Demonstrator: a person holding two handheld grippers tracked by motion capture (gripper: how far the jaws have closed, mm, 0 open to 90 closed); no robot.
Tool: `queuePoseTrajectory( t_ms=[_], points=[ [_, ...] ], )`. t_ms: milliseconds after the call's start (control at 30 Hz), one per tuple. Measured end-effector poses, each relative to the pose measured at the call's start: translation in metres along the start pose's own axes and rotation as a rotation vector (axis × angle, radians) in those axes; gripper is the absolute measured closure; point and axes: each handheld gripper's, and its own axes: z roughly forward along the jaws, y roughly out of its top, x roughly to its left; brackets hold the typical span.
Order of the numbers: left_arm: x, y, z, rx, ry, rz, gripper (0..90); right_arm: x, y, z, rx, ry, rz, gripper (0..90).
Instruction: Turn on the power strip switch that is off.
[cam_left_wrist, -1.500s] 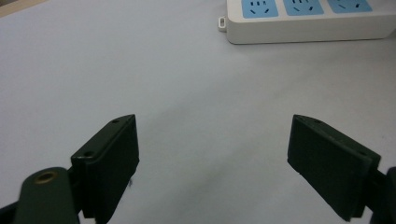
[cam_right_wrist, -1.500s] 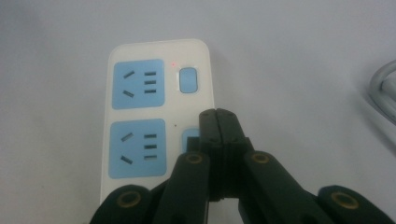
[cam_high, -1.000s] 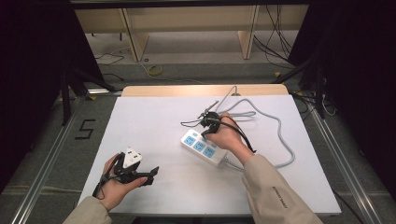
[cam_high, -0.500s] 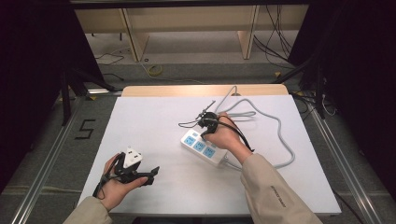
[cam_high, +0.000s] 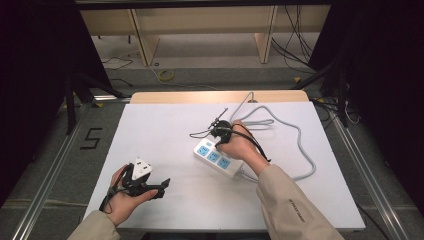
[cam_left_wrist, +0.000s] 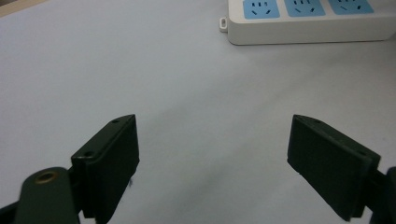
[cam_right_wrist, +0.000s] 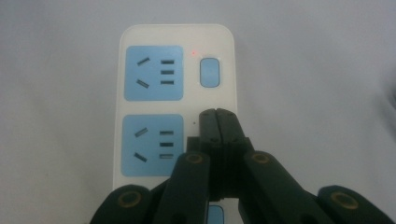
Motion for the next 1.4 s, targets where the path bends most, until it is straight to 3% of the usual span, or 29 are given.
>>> queuePoseTrajectory(
  t_ms=[767, 1000, 1400],
  points=[
    [-0.002, 0.0, 0.0, -0.002, -0.002, 0.007, 16.4, 0.002, 0.003, 0.002, 0.03, -0.01, 0.004, 90.0],
    [-0.002, 0.0, 0.001, -0.001, -0.004, 0.005, 16.4, 0.003, 0.006, 0.003, 0.051, -0.026, -0.017, 90.0],
    [-0.003, 0.001, 0.001, -0.003, -0.007, 0.01, 16.4, 0.003, 0.01, 0.003, 0.078, -0.024, 0.015, 90.0]
  ],
)
